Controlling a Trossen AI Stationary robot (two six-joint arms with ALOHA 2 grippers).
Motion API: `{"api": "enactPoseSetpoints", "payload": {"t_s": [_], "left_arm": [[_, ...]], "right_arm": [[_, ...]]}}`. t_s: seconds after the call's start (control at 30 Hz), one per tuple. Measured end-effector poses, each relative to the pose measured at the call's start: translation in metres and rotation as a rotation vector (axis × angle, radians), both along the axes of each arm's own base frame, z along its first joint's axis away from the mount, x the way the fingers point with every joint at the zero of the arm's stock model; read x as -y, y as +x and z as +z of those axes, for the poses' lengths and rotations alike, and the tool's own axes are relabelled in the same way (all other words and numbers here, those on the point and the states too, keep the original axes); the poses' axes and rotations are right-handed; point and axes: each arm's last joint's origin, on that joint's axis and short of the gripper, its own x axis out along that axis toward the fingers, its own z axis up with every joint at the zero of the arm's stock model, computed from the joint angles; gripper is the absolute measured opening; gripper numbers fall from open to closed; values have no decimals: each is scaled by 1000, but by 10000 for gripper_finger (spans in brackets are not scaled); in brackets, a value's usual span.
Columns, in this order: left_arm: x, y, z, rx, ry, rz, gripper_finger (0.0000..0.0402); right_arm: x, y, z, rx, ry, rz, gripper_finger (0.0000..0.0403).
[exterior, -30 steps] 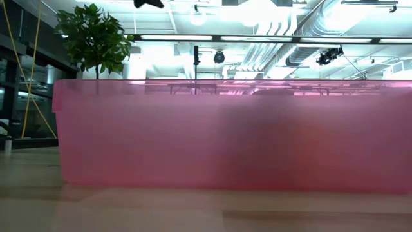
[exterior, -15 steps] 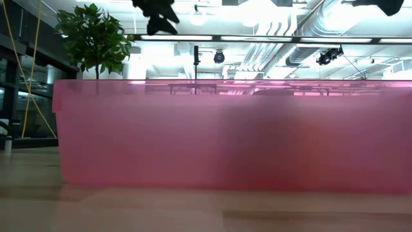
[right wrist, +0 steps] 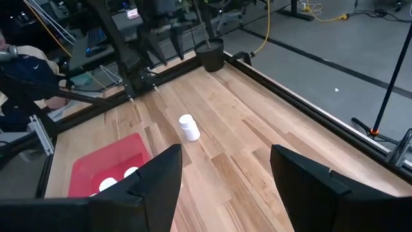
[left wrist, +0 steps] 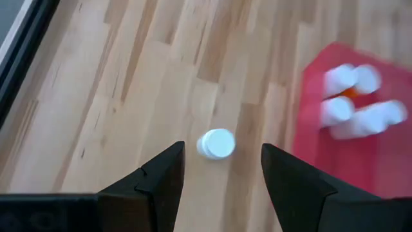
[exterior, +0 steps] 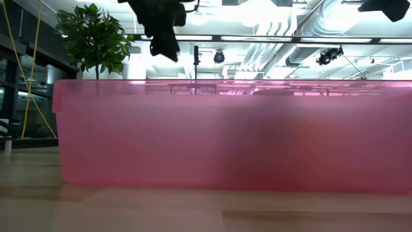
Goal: Pick and place pill bottles into a basket
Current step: Put the white pill bottle into the bin
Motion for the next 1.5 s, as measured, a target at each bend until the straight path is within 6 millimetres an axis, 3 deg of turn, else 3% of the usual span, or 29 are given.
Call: {"api": "enactPoseSetpoints", "payload": {"t_s": [0.27, 0.57, 1.17, 1.3, 1.5], "left_arm": [[26, 18, -36, -13, 83, -71, 237], [44, 33, -56, -48, 230, -165, 237], [45, 47, -84, -155, 229, -186, 239], [45, 49, -91, -186, 223, -183, 265], [43, 50, -95, -214, 212, -96, 344]], "right_arm": [[0, 0, 0, -2, -4, 1, 226], [0, 0, -2, -19, 0, 17, 226], [0, -1, -3, -41, -3, 19, 226], [0, -1, -3, -42, 0, 25, 226], [-1, -1, -4, -45, 3, 33, 226]]}}
